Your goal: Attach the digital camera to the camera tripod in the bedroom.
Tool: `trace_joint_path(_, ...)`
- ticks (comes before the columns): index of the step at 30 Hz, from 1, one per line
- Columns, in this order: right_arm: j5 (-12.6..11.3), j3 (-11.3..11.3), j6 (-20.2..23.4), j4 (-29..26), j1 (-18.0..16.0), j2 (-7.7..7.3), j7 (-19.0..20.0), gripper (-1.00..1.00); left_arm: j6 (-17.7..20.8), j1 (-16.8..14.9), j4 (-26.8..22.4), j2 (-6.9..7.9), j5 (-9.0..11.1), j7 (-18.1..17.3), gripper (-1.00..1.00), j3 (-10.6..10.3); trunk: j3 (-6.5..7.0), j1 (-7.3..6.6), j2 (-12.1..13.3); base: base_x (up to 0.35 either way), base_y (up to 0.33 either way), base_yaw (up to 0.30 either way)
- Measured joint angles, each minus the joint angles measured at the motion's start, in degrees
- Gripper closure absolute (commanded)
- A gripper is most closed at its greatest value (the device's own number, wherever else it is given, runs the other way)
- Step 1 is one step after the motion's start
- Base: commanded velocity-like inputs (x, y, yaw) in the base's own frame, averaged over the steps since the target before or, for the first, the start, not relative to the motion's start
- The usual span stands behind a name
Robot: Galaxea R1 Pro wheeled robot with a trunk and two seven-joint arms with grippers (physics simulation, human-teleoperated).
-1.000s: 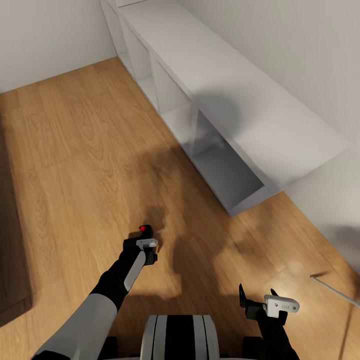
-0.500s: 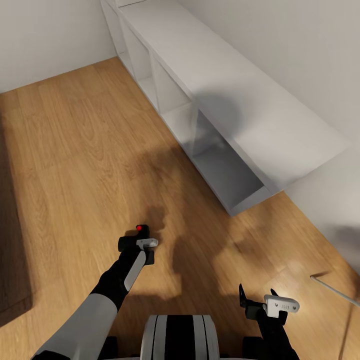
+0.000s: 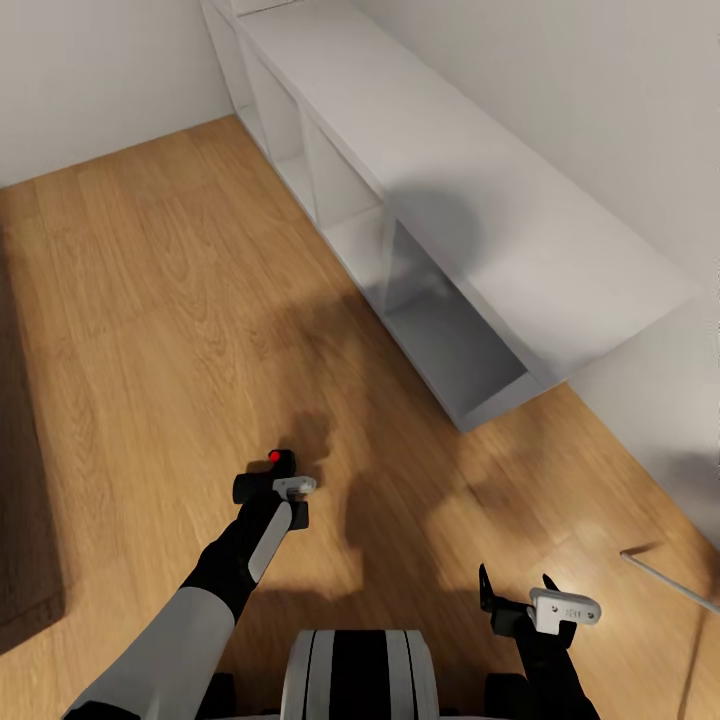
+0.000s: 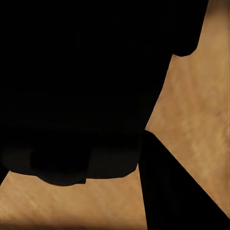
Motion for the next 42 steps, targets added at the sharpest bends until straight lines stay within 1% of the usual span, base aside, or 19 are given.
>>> trace_joint_path(3,0.0,0.0,0.0,0.0,0.0,0.00,0.0,-1.00,0.0,0.0,0.0,0.00,0.0,0.0,1.00,0.0,0.23,0.00,0.0,0.000,0.000,-0.053)
trace_joint_path(4,0.0,0.0,0.0,0.0,0.0,0.00,0.0,-1.00,0.1,0.0,-0.2,0.00,-0.1,0.0,1.00,0.0,0.31,0.00,0.0,0.052,0.310,-0.041)
trace_joint_path(5,0.0,0.0,0.0,-0.4,0.0,0.00,0.0,-1.00,0.2,0.0,-1.5,0.16,-0.2,0.0,1.00,-0.1,0.41,-0.01,0.0,0.082,0.318,-0.026)
trace_joint_path(22,0.0,0.0,0.0,-0.4,0.0,0.00,0.0,-1.00,0.2,0.0,-1.8,0.18,0.0,0.0,1.00,-0.1,1.91,-0.02,0.0,0.190,0.301,-0.003)
trace_joint_path(30,0.0,0.0,0.0,-0.5,0.0,0.00,0.0,-1.00,0.1,0.0,-1.7,0.17,0.0,0.0,1.00,-0.2,2.03,0.00,0.0,0.049,0.052,0.000)
trace_joint_path(39,0.0,-0.1,0.0,-1.8,0.0,-0.26,-0.1,-1.00,0.1,0.0,-1.6,0.10,0.0,0.0,1.00,-0.2,2.04,0.00,0.0,0.001,0.001,0.000)
trace_joint_path(42,0.0,-0.1,0.0,-1.8,0.0,-0.26,-0.1,-1.00,0.1,0.0,-1.4,0.09,0.0,0.0,1.00,-0.2,2.70,-0.08,0.0,0.000,0.000,0.000)
